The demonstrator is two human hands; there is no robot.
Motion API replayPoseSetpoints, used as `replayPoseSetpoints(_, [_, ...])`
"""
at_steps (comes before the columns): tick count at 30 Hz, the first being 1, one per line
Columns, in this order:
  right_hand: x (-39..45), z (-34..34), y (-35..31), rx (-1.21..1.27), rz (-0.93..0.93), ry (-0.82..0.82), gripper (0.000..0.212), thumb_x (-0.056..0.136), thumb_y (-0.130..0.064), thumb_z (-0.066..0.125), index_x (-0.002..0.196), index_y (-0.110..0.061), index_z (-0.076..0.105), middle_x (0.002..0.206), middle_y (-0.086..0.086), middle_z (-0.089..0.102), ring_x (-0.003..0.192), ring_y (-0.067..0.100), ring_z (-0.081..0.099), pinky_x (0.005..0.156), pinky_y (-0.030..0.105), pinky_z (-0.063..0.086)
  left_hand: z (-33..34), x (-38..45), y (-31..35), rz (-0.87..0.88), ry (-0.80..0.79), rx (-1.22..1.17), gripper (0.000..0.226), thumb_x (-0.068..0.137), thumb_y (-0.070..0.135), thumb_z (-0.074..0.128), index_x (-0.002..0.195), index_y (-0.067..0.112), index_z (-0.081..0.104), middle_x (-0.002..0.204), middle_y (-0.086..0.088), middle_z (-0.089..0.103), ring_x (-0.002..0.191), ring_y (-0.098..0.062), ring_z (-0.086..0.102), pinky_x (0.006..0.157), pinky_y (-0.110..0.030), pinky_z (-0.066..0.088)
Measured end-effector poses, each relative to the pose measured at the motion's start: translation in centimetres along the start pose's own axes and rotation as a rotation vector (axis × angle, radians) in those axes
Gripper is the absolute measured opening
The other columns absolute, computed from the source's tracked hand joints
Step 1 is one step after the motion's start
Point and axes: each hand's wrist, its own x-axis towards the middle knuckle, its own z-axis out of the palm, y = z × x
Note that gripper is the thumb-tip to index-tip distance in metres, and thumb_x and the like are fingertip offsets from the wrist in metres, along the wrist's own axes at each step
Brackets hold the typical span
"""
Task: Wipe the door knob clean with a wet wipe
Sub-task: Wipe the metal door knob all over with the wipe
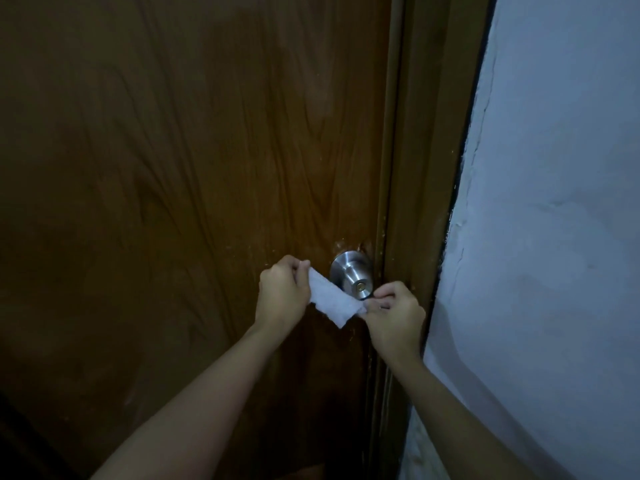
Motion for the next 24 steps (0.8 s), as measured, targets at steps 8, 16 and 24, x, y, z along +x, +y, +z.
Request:
replayPoseSetpoints(8, [-4.1, 0.6, -2.4, 0.183, 0.023, -0.095, 0.024, 0.073, -0.013, 0.074, 0.09, -0.016, 0.058, 0.08, 0.004, 0.07, 0.076, 0.016, 0.069, 0.069, 0.044, 0.059, -3.0, -4.5, -0.8, 0.032, -0.228, -0.101, 0.023, 0.092, 0.031, 0.048, 0.096, 0.011, 0.059, 0.072, -0.01, 0.067, 0.051, -0.016, 0.064, 0.048, -0.036, 0.056])
replayPoseSetpoints(16, [-8.8, -1.4, -7.2, 0.464, 0.177, -0.508, 0.036, 0.085, -0.006, 0.055, 0.119, -0.021, 0.051, 0.109, 0.006, 0.068, 0.098, 0.01, 0.063, 0.074, 0.02, 0.049, -7.3, -8.6, 0.5, 0.061, -0.479, -0.267, 0.024, 0.084, 0.025, 0.061, 0.107, 0.018, 0.058, 0.092, -0.003, 0.067, 0.076, -0.012, 0.064, 0.066, -0.025, 0.051])
replayPoseSetpoints(24, [-15.8, -2.8, -9.5, 0.297, 0.1, -0.329, 0.039, 0.084, -0.006, 0.061, 0.118, -0.024, 0.054, 0.109, -0.006, 0.062, 0.098, 0.006, 0.061, 0.077, 0.018, 0.049, -13.3, -14.5, 1.7, -0.048, -0.464, -0.381, 0.021, 0.092, 0.013, 0.046, 0.099, 0.023, 0.063, 0.097, -0.001, 0.065, 0.086, -0.017, 0.061, 0.066, -0.028, 0.046])
